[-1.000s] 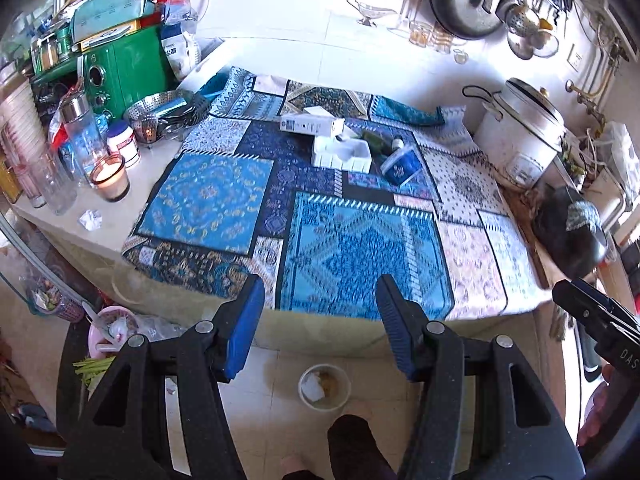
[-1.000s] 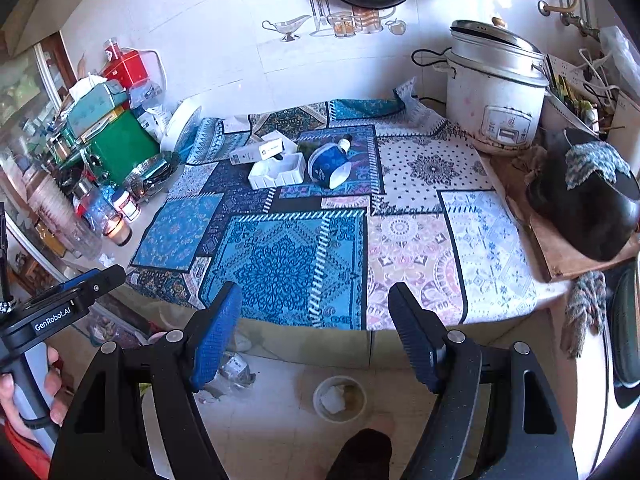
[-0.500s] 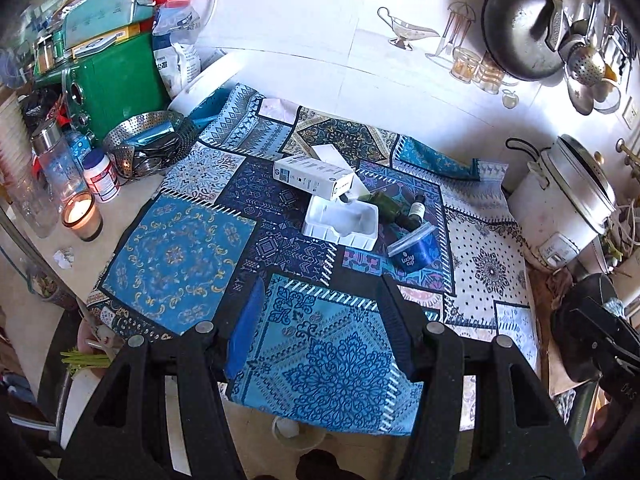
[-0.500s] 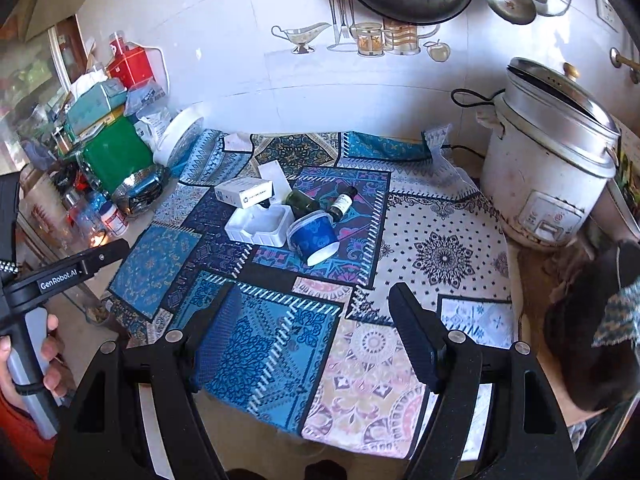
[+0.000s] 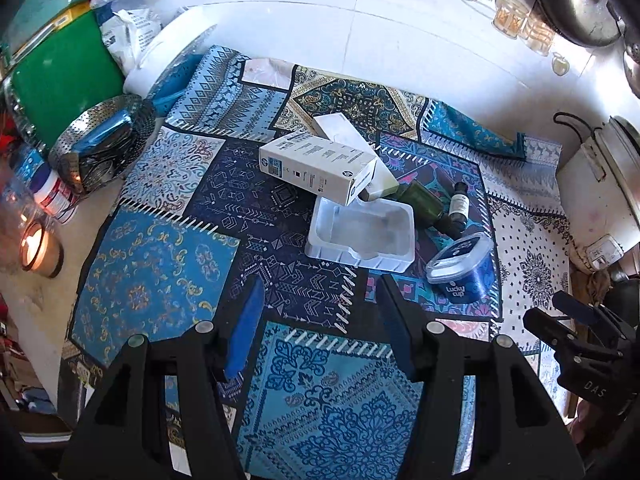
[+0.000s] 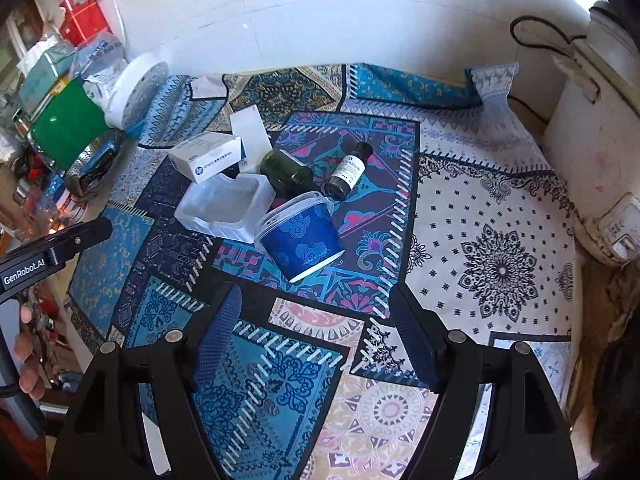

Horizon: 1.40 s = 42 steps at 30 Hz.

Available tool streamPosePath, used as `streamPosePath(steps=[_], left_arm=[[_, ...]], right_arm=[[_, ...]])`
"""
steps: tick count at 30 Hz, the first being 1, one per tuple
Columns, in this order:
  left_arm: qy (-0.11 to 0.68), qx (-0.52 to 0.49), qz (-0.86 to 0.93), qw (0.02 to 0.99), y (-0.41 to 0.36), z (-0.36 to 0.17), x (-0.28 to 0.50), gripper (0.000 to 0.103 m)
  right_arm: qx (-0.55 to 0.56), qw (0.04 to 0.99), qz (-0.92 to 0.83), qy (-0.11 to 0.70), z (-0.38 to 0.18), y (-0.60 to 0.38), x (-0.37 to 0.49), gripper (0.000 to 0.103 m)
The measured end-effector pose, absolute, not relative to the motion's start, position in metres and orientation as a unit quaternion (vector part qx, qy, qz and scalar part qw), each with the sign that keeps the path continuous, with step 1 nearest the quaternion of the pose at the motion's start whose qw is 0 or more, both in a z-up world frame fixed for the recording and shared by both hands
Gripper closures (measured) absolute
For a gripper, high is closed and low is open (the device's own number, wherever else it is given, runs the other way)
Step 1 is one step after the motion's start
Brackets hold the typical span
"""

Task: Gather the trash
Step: 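Raise both open tools back toward the counter, then grasp the white foam tray with left tool while right tool grasps the blue tub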

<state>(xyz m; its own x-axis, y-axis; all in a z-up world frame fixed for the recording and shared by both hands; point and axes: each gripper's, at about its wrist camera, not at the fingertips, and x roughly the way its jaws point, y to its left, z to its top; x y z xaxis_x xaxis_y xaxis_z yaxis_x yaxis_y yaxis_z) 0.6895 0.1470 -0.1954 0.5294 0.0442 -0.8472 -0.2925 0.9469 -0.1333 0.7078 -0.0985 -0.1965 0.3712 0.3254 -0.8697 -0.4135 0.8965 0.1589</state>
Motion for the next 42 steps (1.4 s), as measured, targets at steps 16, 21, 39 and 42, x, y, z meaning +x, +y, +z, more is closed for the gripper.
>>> streamPosePath(steps=[16,21,39,42], left_arm=[[0.56,-0.103,0.015,0.822,0.188,-0.272,0.798,0.059],[0.576,-0.111,-0.004,0.81,0.191,-0.286,0.809,0.072],[0.576,-0.133,-0.008,0.806,0.171,-0.29,0.785,0.098],[0.572,-0.142,-0.005,0.808,0.162,-0.286,0.771,0.098]], right_arm=[[0.147,0.788,0.101,0.589,-0.241,-0.078,0.771,0.03],[0.15,0.785,0.084,0.595,-0.25,-0.074,0.773,0.03],[0.143,0.803,0.109,0.568,-0.24,-0.095,0.752,0.049],[0.133,0.81,0.115,0.559,-0.234,-0.105,0.743,0.05]])
